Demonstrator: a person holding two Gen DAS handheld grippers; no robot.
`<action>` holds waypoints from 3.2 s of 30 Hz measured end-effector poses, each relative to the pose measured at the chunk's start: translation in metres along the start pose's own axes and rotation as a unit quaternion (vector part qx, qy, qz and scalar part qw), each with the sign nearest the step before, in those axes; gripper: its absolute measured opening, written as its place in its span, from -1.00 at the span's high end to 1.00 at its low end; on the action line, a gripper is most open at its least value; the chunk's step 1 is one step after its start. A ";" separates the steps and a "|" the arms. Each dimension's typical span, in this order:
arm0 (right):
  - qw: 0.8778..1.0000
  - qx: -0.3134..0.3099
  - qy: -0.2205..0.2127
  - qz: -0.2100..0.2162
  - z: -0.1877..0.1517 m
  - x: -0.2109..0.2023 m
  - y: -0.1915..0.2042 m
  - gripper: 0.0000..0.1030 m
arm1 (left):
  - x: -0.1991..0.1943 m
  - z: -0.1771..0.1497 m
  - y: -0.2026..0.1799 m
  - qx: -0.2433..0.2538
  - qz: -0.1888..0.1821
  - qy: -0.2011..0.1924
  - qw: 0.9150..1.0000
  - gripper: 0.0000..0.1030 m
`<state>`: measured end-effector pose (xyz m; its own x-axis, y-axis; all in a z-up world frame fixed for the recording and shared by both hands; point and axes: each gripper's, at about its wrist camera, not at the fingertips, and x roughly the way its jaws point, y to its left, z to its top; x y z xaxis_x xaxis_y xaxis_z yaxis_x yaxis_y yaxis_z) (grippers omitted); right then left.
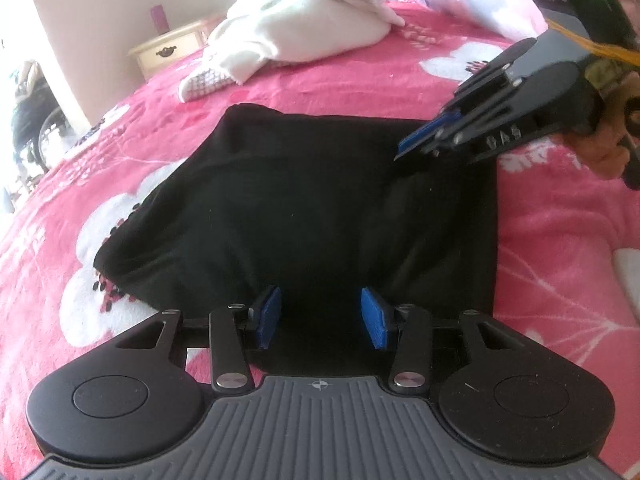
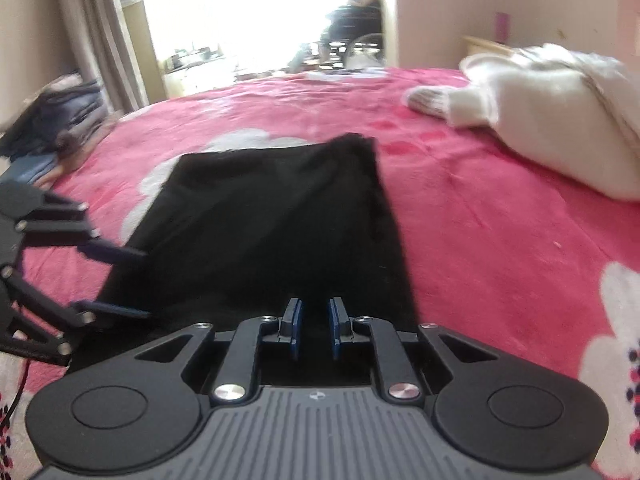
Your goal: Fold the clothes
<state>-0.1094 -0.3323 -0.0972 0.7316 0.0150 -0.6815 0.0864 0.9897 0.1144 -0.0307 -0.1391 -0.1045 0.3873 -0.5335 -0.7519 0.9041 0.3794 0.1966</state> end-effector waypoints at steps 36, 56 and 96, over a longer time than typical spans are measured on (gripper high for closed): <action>0.998 0.028 -0.021 0.056 0.058 0.027 -0.013 0.64 | 0.002 -0.004 0.009 -0.038 -0.016 -0.004 0.999 0.00; 0.997 0.036 -0.014 0.067 0.095 0.057 -0.035 0.64 | 0.002 -0.005 0.009 -0.042 -0.015 -0.006 0.999 -0.01; 0.986 0.084 0.027 0.139 0.163 0.159 -0.022 0.59 | 0.004 -0.011 0.015 -0.063 -0.026 -0.014 0.998 -0.02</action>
<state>0.1154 -0.3754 -0.0903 0.7055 0.2954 -0.6443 0.0010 0.9086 0.4177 -0.0181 -0.1273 -0.1111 0.3470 -0.5754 -0.7406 0.8941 0.4415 0.0758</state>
